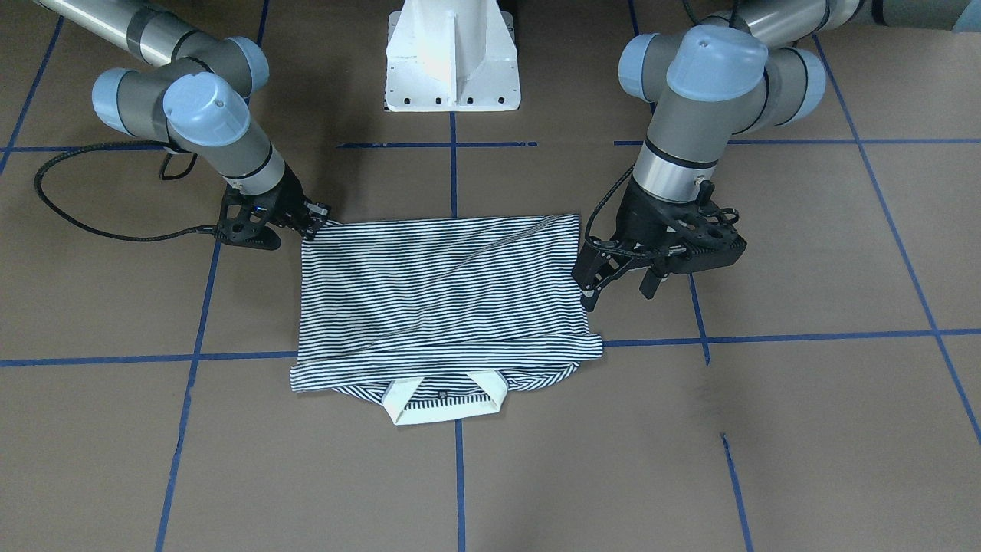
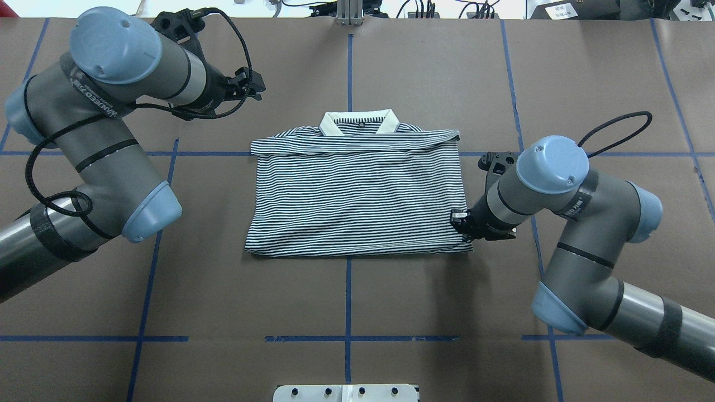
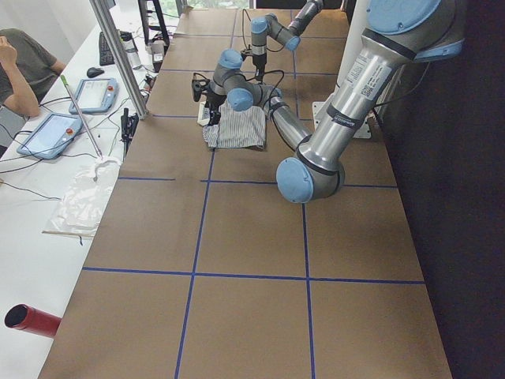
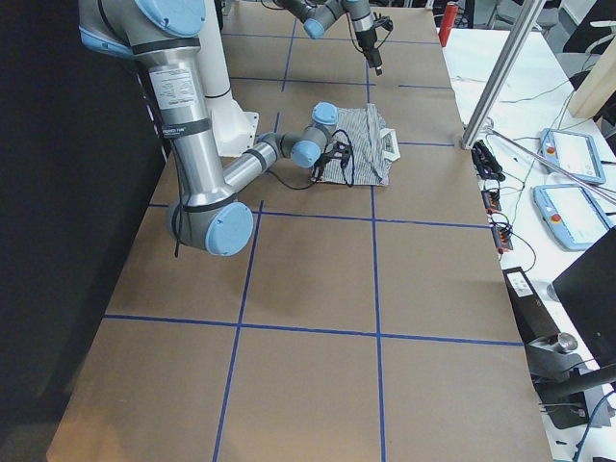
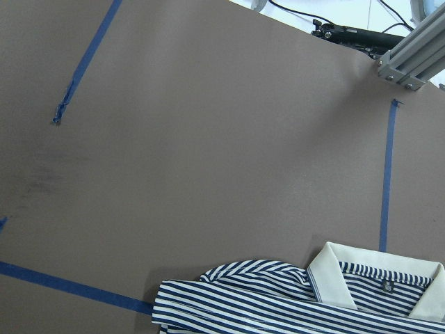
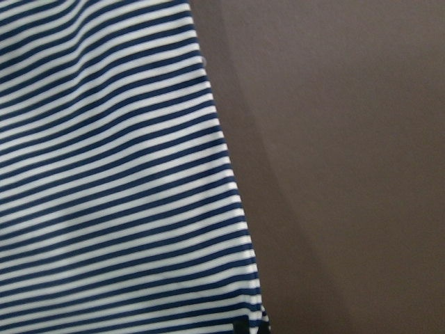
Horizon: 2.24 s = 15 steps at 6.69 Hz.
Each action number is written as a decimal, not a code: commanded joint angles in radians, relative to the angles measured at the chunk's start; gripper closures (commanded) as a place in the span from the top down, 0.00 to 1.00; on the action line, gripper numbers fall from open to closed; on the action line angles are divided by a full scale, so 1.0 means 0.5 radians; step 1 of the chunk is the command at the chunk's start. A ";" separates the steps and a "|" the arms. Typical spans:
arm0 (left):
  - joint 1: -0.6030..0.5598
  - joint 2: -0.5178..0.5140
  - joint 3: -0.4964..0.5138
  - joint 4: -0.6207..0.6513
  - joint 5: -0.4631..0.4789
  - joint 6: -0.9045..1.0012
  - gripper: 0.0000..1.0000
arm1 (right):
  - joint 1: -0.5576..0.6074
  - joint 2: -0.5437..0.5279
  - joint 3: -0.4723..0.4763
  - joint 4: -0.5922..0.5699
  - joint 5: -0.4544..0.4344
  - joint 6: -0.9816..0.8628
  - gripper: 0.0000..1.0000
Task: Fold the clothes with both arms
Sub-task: 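Drag the folded shirt with the right gripper toward the robot, then move the right gripper to the collar edge while the left reaches the near corner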
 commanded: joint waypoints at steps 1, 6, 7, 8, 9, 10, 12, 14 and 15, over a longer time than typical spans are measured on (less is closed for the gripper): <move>0.002 0.003 -0.013 0.000 0.000 -0.008 1.00 | -0.233 -0.423 0.421 0.000 0.003 0.046 0.00; 0.118 0.015 -0.126 0.079 -0.088 -0.123 1.00 | -0.603 -0.664 0.781 0.034 -0.018 0.519 1.00; 0.261 0.034 -0.227 0.159 -0.104 -0.306 1.00 | -0.457 -0.558 0.803 0.034 -0.018 0.510 1.00; 0.436 0.070 -0.343 0.296 -0.086 -0.570 1.00 | -0.307 -0.447 0.791 0.034 -0.018 0.498 1.00; 0.650 0.077 -0.366 0.389 0.033 -0.827 0.99 | -0.199 -0.361 0.763 0.031 -0.021 0.488 1.00; 0.889 0.083 -0.351 0.426 0.183 -1.061 0.98 | -0.107 -0.272 0.739 0.031 -0.021 0.491 1.00; 1.054 0.052 -0.244 0.460 0.243 -1.292 0.96 | -0.096 -0.177 0.690 0.016 -0.150 0.501 1.00; 1.057 -0.009 -0.124 0.457 0.298 -1.342 0.94 | -0.087 -0.170 0.693 0.018 -0.144 0.498 1.00; 1.054 -0.015 -0.096 0.457 0.356 -1.342 0.94 | -0.087 -0.173 0.681 0.015 -0.144 0.498 1.00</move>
